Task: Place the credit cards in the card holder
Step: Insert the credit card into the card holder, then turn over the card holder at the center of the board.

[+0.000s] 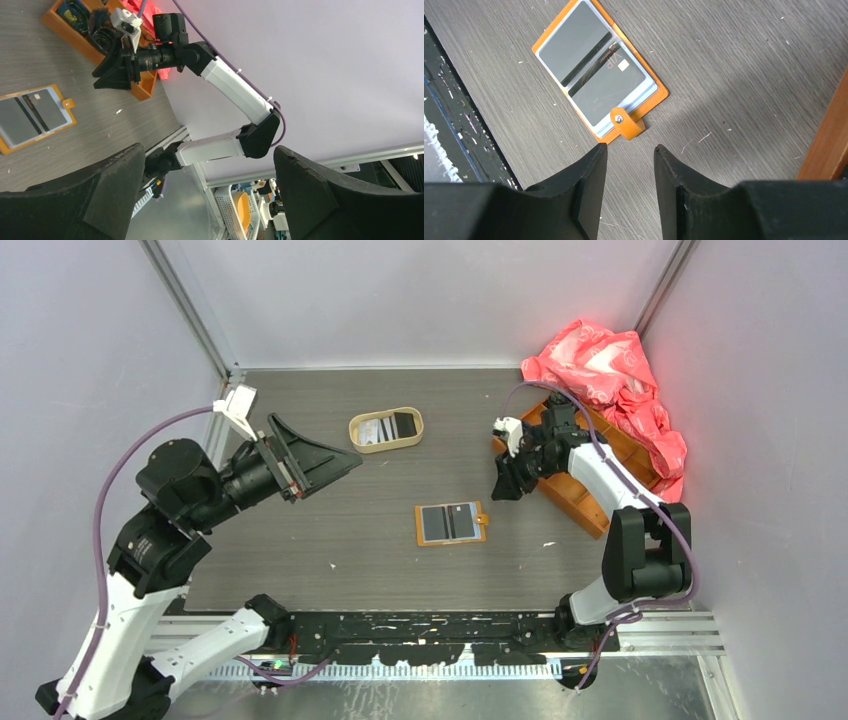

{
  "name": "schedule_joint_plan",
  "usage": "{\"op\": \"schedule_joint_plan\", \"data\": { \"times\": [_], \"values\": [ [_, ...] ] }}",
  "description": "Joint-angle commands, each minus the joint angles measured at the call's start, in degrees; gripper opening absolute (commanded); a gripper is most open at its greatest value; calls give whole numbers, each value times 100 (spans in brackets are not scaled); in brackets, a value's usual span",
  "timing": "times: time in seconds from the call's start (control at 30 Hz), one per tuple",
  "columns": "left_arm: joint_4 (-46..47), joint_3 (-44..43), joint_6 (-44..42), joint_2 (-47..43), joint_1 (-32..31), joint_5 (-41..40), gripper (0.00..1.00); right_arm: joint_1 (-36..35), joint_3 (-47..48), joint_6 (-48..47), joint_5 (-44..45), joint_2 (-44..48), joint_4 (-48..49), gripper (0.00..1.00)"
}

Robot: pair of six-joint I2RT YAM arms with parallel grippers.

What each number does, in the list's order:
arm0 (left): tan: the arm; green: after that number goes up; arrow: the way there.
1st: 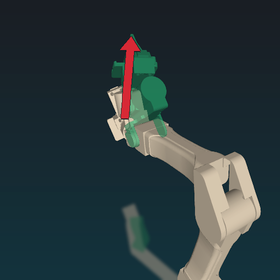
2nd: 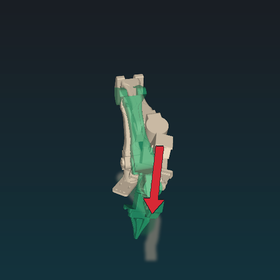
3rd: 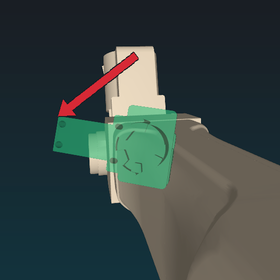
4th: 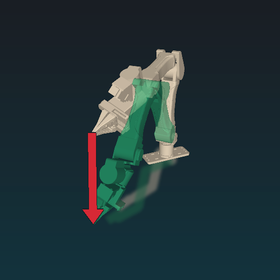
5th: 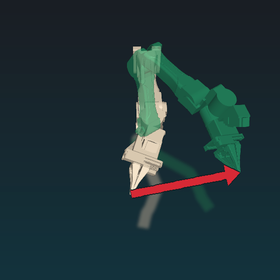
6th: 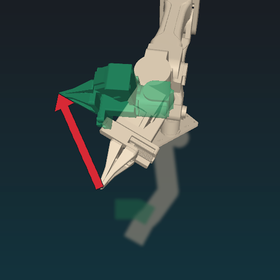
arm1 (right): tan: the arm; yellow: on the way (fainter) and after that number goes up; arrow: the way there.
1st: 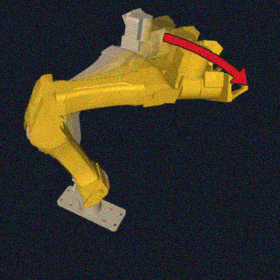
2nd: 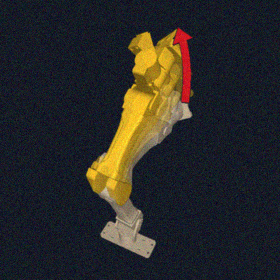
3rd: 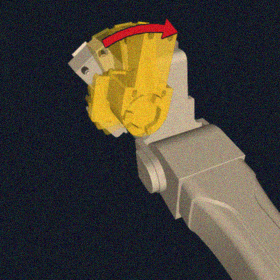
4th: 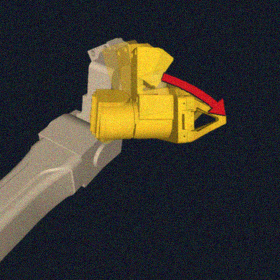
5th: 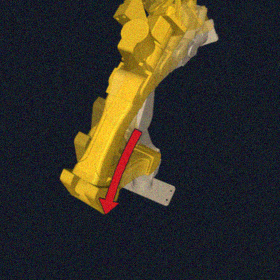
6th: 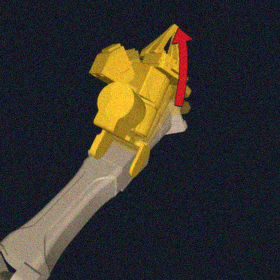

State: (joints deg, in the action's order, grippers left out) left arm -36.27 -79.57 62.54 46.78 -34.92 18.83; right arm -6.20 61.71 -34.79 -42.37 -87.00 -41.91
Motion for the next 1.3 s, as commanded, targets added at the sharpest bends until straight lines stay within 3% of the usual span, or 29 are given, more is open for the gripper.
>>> {"op": "schedule_joint_plan", "data": {
  "times": [0.0,0.1,0.27,0.4,0.6,0.73,0.9,1.13,1.27],
  "values": [
    [642,195,-107,159,-25,99,100,4,104,52,-214,38,121,45],
    [767,518,-564,299,-26,-26,100,-4,33,284,-288,129,301,45],
    [1029,1940,-1998,511,-17,-642,100,3,-185,743,-827,107,681,51],
    [2886,3776,-2447,377,-8,-12,100,-4,-216,1521,-1120,-278,891,51],
    [4087,4805,-2436,396,-7,18,100,2,555,2007,-1063,-1300,-155,47],
    [5202,5224,-2354,784,22,478,100,-9,241,2469,-1121,-1123,383,46],
    [6514,5572,-1969,1379,42,655,99,-93,209,2971,-1145,-1324,645,36],
    [7235,5532,-1458,2303,42,908,84,-421,262,3103,-640,-1653,673,31],
    [7278,5603,-1422,2567,36,638,78,-509,370,3149,-358,-1907,562,29]
  ]
}}
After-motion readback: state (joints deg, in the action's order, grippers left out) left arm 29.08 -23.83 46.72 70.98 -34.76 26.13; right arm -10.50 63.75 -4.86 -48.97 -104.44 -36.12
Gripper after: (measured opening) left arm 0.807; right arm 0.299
